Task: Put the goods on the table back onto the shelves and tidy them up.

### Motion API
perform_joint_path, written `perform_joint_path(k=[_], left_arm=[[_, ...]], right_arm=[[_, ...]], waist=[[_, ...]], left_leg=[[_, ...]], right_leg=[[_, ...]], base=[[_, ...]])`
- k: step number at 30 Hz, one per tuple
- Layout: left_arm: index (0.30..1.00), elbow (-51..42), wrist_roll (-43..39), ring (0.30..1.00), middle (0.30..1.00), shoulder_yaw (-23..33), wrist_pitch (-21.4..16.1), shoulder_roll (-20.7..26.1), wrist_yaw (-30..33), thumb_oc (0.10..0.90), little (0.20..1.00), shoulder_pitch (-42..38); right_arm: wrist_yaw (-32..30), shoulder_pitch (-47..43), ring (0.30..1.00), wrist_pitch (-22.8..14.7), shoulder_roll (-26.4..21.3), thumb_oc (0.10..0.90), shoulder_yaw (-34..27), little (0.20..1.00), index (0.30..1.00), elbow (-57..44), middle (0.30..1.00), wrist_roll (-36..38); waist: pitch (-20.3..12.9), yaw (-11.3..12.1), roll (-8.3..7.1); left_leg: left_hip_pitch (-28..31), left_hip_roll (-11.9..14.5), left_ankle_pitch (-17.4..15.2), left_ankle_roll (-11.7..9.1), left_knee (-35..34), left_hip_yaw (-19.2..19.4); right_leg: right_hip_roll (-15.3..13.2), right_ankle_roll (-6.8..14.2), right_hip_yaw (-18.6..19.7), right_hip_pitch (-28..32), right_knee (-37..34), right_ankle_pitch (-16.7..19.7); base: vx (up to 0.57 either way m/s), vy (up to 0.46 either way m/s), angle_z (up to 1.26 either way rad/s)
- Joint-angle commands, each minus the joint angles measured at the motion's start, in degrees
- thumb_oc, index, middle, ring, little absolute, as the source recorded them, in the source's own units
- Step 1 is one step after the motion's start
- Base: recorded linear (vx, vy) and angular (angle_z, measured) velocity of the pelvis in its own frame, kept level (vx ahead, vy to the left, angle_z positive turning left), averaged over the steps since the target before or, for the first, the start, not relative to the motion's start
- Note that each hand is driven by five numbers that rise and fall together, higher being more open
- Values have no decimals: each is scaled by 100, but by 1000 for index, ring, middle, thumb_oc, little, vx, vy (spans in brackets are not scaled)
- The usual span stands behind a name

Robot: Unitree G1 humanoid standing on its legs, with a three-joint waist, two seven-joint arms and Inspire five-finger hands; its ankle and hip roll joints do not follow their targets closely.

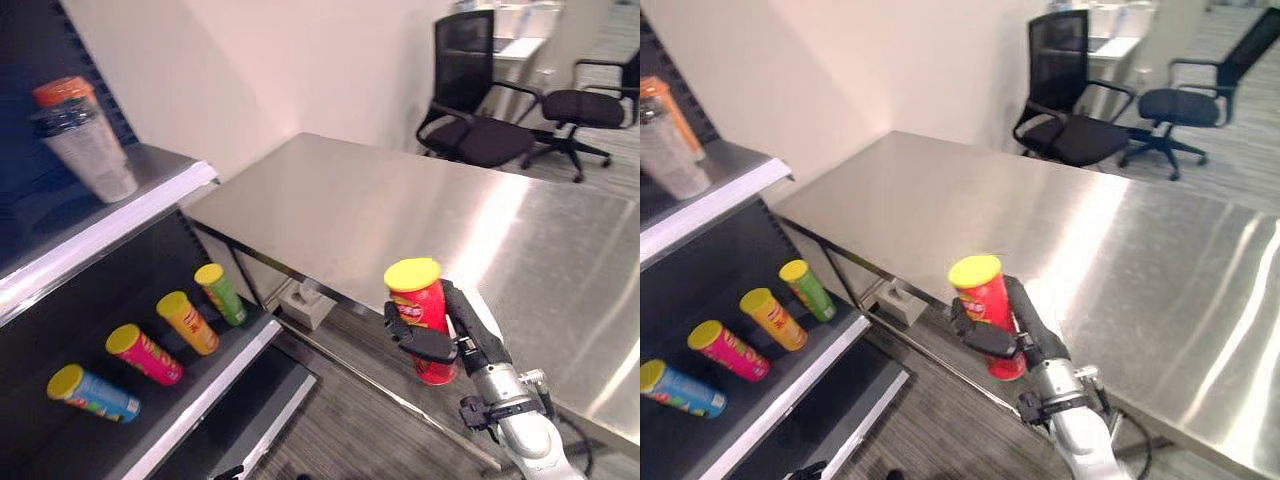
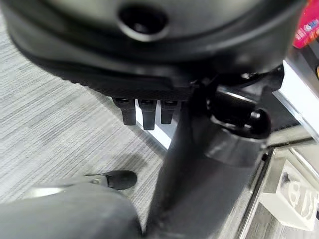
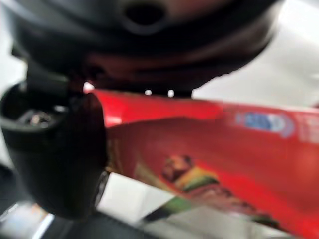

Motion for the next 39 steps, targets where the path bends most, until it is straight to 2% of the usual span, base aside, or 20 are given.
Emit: perform_joint_path(k=[1, 3, 5, 8, 9, 12, 15, 17, 20, 21, 22, 24, 26, 29, 30, 31, 33, 36, 37, 39], left_arm=[[900, 224, 320, 900, 900, -84, -176, 329, 196, 800, 900, -896], [900, 198, 260, 900, 900, -76, -127, 362, 236, 800, 900, -1030], [900, 155, 164, 900, 900, 11, -118, 322, 227, 800, 900, -967], [900, 168, 136, 900, 900, 104, -133, 324, 231, 800, 900, -820], [900, 184, 206, 900, 900, 145, -118, 326, 281, 800, 900, -722], [900, 88, 398, 900, 900, 37, -61, 259, 282, 800, 900, -759], [900, -18, 627, 900, 900, -254, -61, 183, 217, 800, 900, -806], [900, -85, 750, 900, 900, -394, -73, 190, 164, 800, 900, -866], [900, 5, 940, 900, 900, -597, -235, 102, 240, 800, 900, -1116], [900, 25, 961, 900, 900, -646, -284, 89, 262, 800, 900, -1150], [900, 26, 961, 900, 900, -647, -285, 92, 262, 800, 900, -1152], [900, 95, 961, 900, 900, -697, -320, 122, 262, 800, 900, -1129], [900, 62, 885, 900, 900, -668, -373, 218, 271, 800, 900, -1108], [900, -25, 855, 900, 900, -672, -400, 298, 277, 800, 900, -1132], [900, -25, 855, 900, 900, -671, -399, 300, 277, 800, 900, -1132], [900, -104, 862, 900, 900, -692, -399, 319, 280, 800, 900, -1063], [900, -186, 858, 900, 900, -693, -390, 350, 257, 800, 900, -950], [900, -178, 821, 900, 900, -615, -393, 374, 225, 800, 900, -872], [900, -223, 714, 900, 900, -540, -431, 398, 191, 800, 900, -834], [900, -201, 682, 900, 900, -481, -439, 409, 190, 800, 900, -836]], right_arm=[[-63, -799, 300, -1049, 48, 400, 101, 300, 300, -1011, 300, 93], [-169, -1114, 300, -1040, -242, 400, 301, 300, 300, -880, 300, 12], [-220, -1371, 300, -973, -361, 400, 450, 300, 300, -806, 300, -136], [-224, -1334, 300, -954, -405, 400, 403, 300, 300, -841, 300, -222], [-234, -1281, 300, -949, -501, 400, 332, 300, 300, -872, 300, -275], [-280, -1140, 300, -863, -620, 400, -1, 300, 300, -867, 300, -425], [-339, -776, 300, -801, -619, 400, -396, 300, 300, -986, 300, -421], [-391, -499, 300, -821, -432, 400, -625, 300, 300, -1109, 300, -388], [-611, -150, 300, -964, 120, 400, -931, 300, 300, -1204, 300, -344], [-639, -89, 300, -954, 298, 400, -1026, 300, 300, -1258, 300, -364], [-638, -89, 300, -953, 301, 400, -1026, 300, 300, -1259, 300, -364], [-676, 57, 300, -990, 550, 400, -1069, 300, 300, -1400, 300, -307], [-616, 53, 300, -1000, 581, 400, -945, 300, 300, -1391, 300, -240], [-571, 175, 300, -1045, 441, 400, -947, 300, 300, -1427, 300, -225], [-570, 175, 300, -1044, 443, 400, -946, 300, 300, -1428, 300, -225], [-530, 270, 300, -1102, 347, 400, -952, 300, 300, -1441, 300, -190], [-439, 326, 300, -1135, 275, 400, -910, 300, 300, -1446, 300, -170], [-427, 364, 300, -1181, 237, 400, -885, 300, 300, -1442, 300, -202], [-435, 428, 300, -1258, 187, 400, -784, 300, 300, -1502, 300, -189], [-500, 417, 300, -1319, 204, 400, -681, 300, 300, -1467, 300, -179]], waist=[[201, 82, -628], [458, 8, -677], [514, -154, -707], [476, -255, -722], [327, -399, -729], [99, -647, -580], [20, -805, -428], [-53, -857, -332], [-27, -987, -351], [29, -1036, -373], [13, -1030, -383], [91, -1084, -459], [196, -1137, -491], [301, -1215, -409], [282, -1214, -412], [293, -1101, -329], [234, -939, -251], [117, -770, -294], [14, -572, -433], [-70, -339, -588]], left_leg=[[-187, -67, -316, -238, 91, 358], [-735, 36, -330, -248, 627, 814], [-725, 415, -532, -149, 1049, 1677], [-280, 693, -785, -142, 1197, 1999], [266, 1059, -958, -128, 1225, 2177], [997, 1817, -488, -251, 1179, 2408], [1365, 2366, 12, -446, 1319, 2198], [1509, 2339, -56, -492, 1234, 2053], [1624, 1613, -1131, -636, 462, 2216], [1649, 1360, -1249, -604, 159, 2237], [1635, 1343, -1235, -598, 150, 2240], [1584, 1045, -1344, -557, 20, 2312], [1460, 848, -1336, -491, 20, 2471], [1268, 656, -1325, -350, 20, 2555], [1244, 648, -1313, -349, 20, 2554], [1138, 561, -1216, -289, 20, 2697], [885, 542, -1064, -199, 20, 2815], [719, 442, -1011, -160, 20, 2853], [541, 264, -956, -104, 20, 2777], [337, 154, -862, -109, 20, 2756]], right_leg=[[-578, 371, 67, 263, -1066, 903], [-680, 395, -134, 136, -1014, 962], [-832, 451, -379, -20, -1009, 1058], [-956, 512, -522, -96, -1010, 1171], [-1143, 566, -705, -175, -1007, 1243], [-1396, 663, -889, -297, -923, 1223], [-1670, 752, -988, -336, -745, 1192], [-1826, 823, -1059, -402, -578, 1206], [-2335, 1030, -891, -674, -457, 1732], [-2479, 1096, -807, -801, -511, 2106], [-2492, 1097, -797, -822, -516, 2118], [-2609, 1122, -706, -1004, -779, 2857], [-2570, 1202, -948, -1217, -1003, 3270], [-1981, 1088, -1049, -1212, -622, 2321], [-1988, 1085, -1044, -1241, -614, 2322], [-1736, 999, -1439, -884, -205, 1706], [-1471, 928, -1540, -542, 583, 1128], [-1186, 895, -1235, -288, 824, 996], [-968, 896, -940, 40, 819, 1063], [-807, 734, -882, 417, -24, 808]], base=[[-289, -10, 46], [-385, 63, 64], [-274, 143, 93], [-66, 166, 75], [23, 317, 61], [47, 425, 56], [29, 537, 66], [17, 462, 82], [-87, 555, 71], [-154, 528, 108], [-115, 335, 80], [-131, 306, 4], [-209, 313, -24], [-184, 402, -91], [-194, 349, -47], [-249, 369, -20], [-305, 373, -9], [-193, 153, -36], [-224, 70, -30], [-225, 31, -23]])
